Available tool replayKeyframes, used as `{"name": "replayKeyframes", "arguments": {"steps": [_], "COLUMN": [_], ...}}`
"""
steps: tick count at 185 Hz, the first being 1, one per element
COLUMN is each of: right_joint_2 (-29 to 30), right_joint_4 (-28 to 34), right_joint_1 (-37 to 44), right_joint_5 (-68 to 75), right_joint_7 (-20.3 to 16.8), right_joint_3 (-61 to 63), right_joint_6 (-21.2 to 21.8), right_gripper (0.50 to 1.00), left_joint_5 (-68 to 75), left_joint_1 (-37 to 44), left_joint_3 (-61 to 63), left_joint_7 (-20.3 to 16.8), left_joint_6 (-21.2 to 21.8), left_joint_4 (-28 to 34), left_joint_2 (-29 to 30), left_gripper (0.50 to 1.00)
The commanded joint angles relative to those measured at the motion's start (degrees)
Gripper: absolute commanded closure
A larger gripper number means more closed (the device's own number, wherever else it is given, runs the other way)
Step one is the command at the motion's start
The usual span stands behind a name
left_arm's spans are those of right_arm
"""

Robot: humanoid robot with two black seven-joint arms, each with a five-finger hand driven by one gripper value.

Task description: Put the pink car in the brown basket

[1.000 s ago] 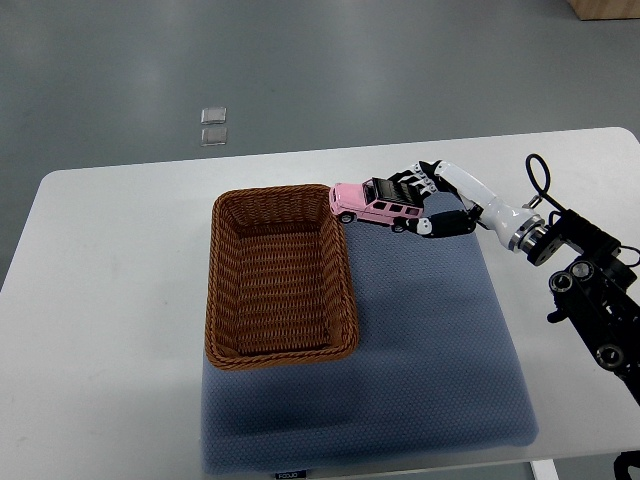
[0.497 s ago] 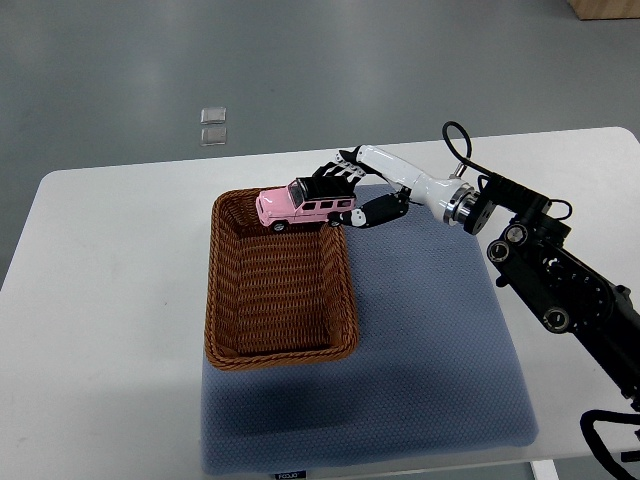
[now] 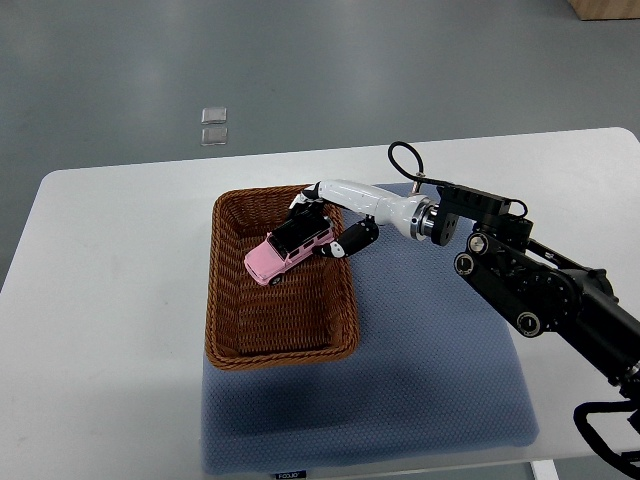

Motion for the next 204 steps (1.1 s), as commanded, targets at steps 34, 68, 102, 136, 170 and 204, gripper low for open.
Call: {"name": "replayKeyframes", "arguments": {"steps": [34, 68, 102, 136, 170, 204], "right_joint_2": [0.1, 0.5, 0.0, -2.7, -6.2, -9.1], "right_joint_4": [-1.8, -4.3, -6.5, -9.3, -9.8, -10.8], "right_joint_1": [0.8, 0.7, 0.3, 0.1, -1.7, -3.3], "right_joint_5": [0.2, 2.9, 16.9, 37.3, 58.5, 73.6], "right_joint_7": [-0.1, -0.1, -2.4, -6.7, -9.6, -11.4], "right_joint_3": [0.2, 3.2, 8.5, 10.5, 10.4, 10.3], "right_joint_6": [-0.1, -1.8, -2.6, -7.3, -11.6, -11.9], "right_gripper": [0.607, 0.607, 0.607, 0.607, 0.607, 0.607], "left_joint_5": [0.0, 0.0, 0.0, 0.0, 0.0, 0.0], "left_joint_1": [-0.1, -0.3, -0.3, -0.3, -0.3, -0.3], "left_joint_3": [0.0, 0.1, 0.0, 0.0, 0.0, 0.0], "left_joint_7": [0.0, 0.0, 0.0, 0.0, 0.0, 0.0], "left_joint_6": [0.0, 0.0, 0.0, 0.0, 0.0, 0.0], "left_joint_4": [0.2, 0.2, 0.2, 0.2, 0.2, 0.1], "left_joint_2": [0.0, 0.0, 0.0, 0.0, 0.0, 0.0], "left_gripper": [0.500, 0.500, 0.500, 0.500, 0.500, 0.500]}}
